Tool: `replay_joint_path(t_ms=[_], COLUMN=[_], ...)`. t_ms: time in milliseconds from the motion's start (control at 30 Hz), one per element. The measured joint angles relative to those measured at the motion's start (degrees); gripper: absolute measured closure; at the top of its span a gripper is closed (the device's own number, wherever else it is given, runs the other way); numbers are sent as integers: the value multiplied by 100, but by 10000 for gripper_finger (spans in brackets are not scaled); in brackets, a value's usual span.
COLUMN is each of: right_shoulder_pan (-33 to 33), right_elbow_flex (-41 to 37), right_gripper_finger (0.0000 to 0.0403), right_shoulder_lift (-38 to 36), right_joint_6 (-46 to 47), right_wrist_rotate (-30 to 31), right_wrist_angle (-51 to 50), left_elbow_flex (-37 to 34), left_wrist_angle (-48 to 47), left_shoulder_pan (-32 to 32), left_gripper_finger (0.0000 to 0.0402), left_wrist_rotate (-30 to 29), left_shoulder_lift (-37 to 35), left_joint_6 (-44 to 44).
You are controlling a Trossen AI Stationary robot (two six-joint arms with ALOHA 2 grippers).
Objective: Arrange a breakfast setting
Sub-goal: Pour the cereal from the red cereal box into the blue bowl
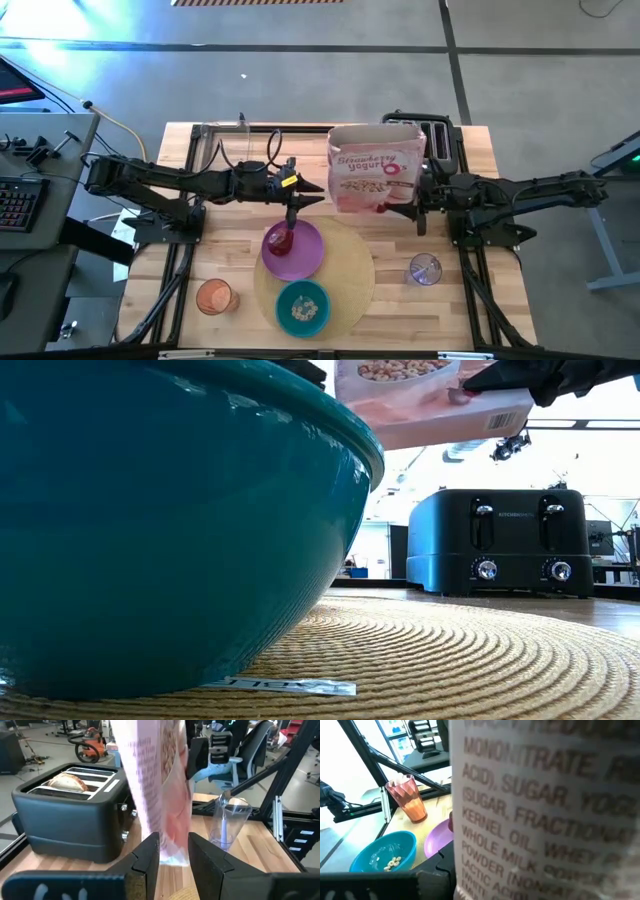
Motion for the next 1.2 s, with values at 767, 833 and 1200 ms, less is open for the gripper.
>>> replay_joint_path(t_ms=[767, 833, 1200], right_shoulder_pan=[320, 406, 754], right_elbow_flex=[328, 530, 2202], right_gripper_finger=[245, 245, 251], right_shoulder_lift=[-43, 15, 970], right_joint_6=[-1121, -1321, -2197], right_wrist_rotate=[-429, -281, 644], right_wrist_angle=[-92, -235, -2091], left_elbow_flex=[-5, -5, -3], left_wrist_angle=[-1117, -1210, -1707], left_shoulder_pan=[99, 141, 509], left_gripper_finger=[312, 312, 312], left_wrist_rotate=[-35, -35, -39], left_shoulder_lift=[-714, -901, -1687], left_joint_6=[11, 127, 254])
